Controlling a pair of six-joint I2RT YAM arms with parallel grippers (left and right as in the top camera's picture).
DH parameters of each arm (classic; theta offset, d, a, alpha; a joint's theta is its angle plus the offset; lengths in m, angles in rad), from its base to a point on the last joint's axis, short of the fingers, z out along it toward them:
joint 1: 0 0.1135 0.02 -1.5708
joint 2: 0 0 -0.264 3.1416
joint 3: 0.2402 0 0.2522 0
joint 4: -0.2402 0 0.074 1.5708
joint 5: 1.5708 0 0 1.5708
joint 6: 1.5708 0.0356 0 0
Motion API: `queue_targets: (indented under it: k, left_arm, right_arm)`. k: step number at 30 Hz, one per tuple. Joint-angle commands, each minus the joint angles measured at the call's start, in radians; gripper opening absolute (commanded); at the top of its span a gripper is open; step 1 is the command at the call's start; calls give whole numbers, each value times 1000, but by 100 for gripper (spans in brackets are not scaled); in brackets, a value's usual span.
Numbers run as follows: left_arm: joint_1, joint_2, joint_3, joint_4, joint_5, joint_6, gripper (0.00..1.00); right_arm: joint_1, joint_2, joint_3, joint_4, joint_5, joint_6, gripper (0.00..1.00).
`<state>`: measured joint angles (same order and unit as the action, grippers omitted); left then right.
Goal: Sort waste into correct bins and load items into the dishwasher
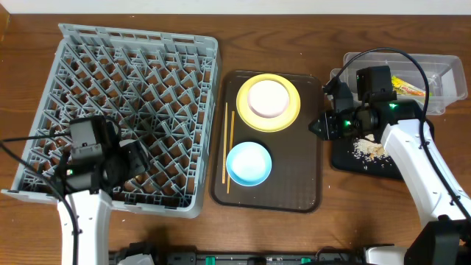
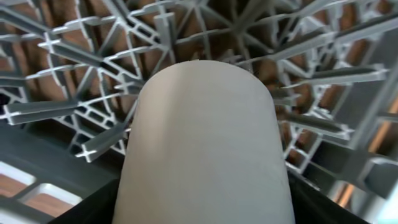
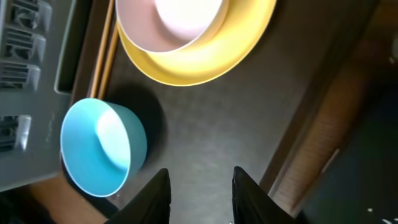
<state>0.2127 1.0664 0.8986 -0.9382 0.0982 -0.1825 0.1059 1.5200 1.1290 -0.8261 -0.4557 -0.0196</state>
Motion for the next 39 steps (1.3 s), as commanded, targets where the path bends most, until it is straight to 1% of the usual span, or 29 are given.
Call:
queue_targets:
  k: [1, 6, 7, 8, 9, 10, 11, 12, 13, 14, 15, 17, 18, 20, 23, 24, 26, 27, 29, 33, 36, 39]
  left_arm:
    - [3, 55, 23, -4, -47, 5, 24]
    - [3, 143, 21, -3, -46, 6, 25]
    - [3, 159, 21, -2, -46, 6, 32]
    - [3, 177, 21, -2, -46, 6, 36]
    - [3, 192, 21, -2, -47, 6, 40]
    - [3, 205, 21, -1, -47, 6, 41]
    - [3, 220, 21, 1, -47, 6, 45]
    - [3, 233, 21, 5, -47, 6, 52]
    - [3, 241, 21, 8, -47, 6, 62]
    - [3, 248, 21, 12, -47, 6, 66]
    - [3, 251, 21, 15, -47, 6, 72]
    - [3, 249, 27, 16, -47, 6, 92]
    - [3, 245, 40, 15, -47, 6, 93]
    - [3, 232, 65, 14, -47, 6, 94]
    - [3, 202, 117, 3, -37, 6, 95]
    - [3, 188, 135, -2, -19, 6, 95]
    - [0, 157, 162, -3, 45, 6, 95]
    - [-6, 140, 168, 0, 79, 6, 95]
    - [-32, 97, 170, 13, 140, 6, 95]
    - [-144, 34, 170, 37, 152, 5, 96]
    - [-264, 13, 170, 74, 152, 2, 96]
    - [-391, 26, 169, 105, 140, -7, 96]
  right_arm:
    - [-6, -23, 22, -2, 18, -23, 30]
    - [-6, -23, 22, -8, 18, -23, 31]
    - [-6, -23, 22, -8, 18, -23, 31]
    - [-6, -23, 22, -8, 18, -23, 31]
    - [-6, -23, 22, -8, 18, -23, 31]
    - [-6, -23, 22, -8, 18, -23, 32]
    - [-6, -23, 22, -8, 18, -23, 33]
    - [-6, -23, 22, -9, 18, -23, 35]
    - [-6, -23, 22, -11, 18, -23, 39]
    - [-6, -23, 22, -13, 18, -23, 42]
    - [-6, -24, 22, -16, 18, -23, 45]
    - [-6, -24, 22, -21, 18, -23, 49]
    - [-6, -25, 22, -23, 18, -23, 50]
    - [-6, -29, 23, -23, 18, -23, 54]
    - [-8, -45, 24, -22, 20, -23, 55]
    - [-8, -56, 25, -24, 24, -23, 55]
    - [-8, -80, 30, -28, 44, -23, 59]
    - [-8, -96, 31, -31, 65, -23, 62]
    - [-10, -129, 31, -37, 102, -23, 76]
    - [-28, -190, 31, -42, 111, -23, 82]
    - [-50, -220, 31, -42, 112, -13, 84]
    - [-91, -231, 31, -44, 129, 37, 84]
